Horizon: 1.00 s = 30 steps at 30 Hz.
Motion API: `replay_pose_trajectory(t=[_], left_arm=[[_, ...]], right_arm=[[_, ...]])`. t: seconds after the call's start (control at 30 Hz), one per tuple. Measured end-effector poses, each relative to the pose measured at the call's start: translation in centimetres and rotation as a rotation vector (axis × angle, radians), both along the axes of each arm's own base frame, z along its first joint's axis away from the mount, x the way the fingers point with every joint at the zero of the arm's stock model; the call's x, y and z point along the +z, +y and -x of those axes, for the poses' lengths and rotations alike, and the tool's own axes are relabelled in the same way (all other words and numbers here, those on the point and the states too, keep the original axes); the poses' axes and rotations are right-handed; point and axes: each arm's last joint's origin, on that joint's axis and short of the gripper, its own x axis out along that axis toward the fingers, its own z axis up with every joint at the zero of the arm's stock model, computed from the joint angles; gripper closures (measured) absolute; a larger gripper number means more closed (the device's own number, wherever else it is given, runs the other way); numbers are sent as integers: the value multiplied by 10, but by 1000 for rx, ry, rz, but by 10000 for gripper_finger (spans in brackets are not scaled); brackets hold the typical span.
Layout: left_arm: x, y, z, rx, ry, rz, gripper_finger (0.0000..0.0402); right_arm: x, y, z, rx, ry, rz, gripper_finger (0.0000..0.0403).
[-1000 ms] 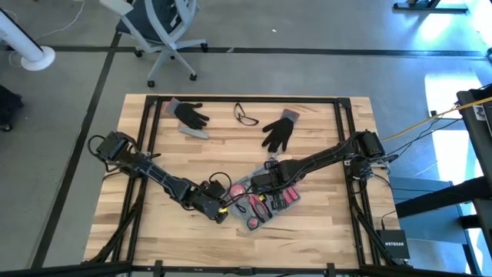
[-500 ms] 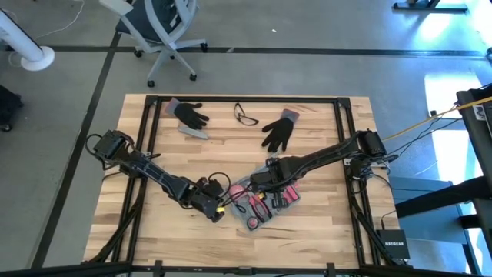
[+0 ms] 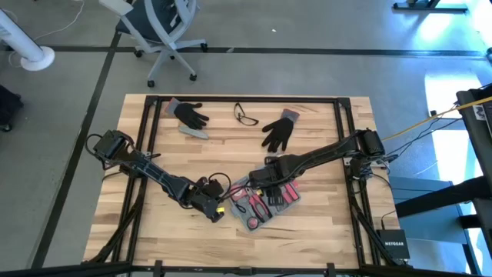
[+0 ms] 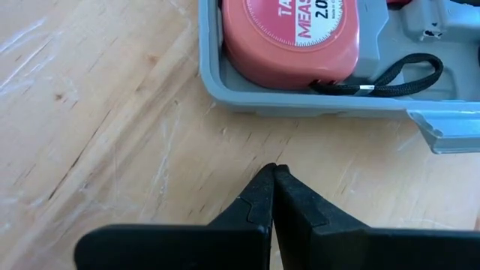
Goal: Prefit tool cases
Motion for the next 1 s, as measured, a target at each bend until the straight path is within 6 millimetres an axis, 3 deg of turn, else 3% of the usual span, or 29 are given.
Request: replay_pose_trajectory(t=[0.1, 0.23, 0.4, 0.63, 0.8, 1.0], left_arm=[[0, 0, 0, 0, 0, 0, 401], [0, 0, 0, 0, -1, 0, 402], [0, 0, 0, 1, -2, -3, 402], [0, 0, 0, 5, -4, -8, 401], [0, 0, 0, 9, -5, -6, 401], [0, 0, 0, 12, -4, -5, 402]], right_arm=[[-6, 2, -2, 63, 25, -37, 134], [-14, 4, -3, 73, 50, -74, 111], [-18, 2, -10, 58, -12, 21, 117], [-34, 1, -15, 77, 35, 7, 140], [-42, 2, -17, 94, 46, -6, 194], [-46, 5, -19, 112, 54, -53, 350]])
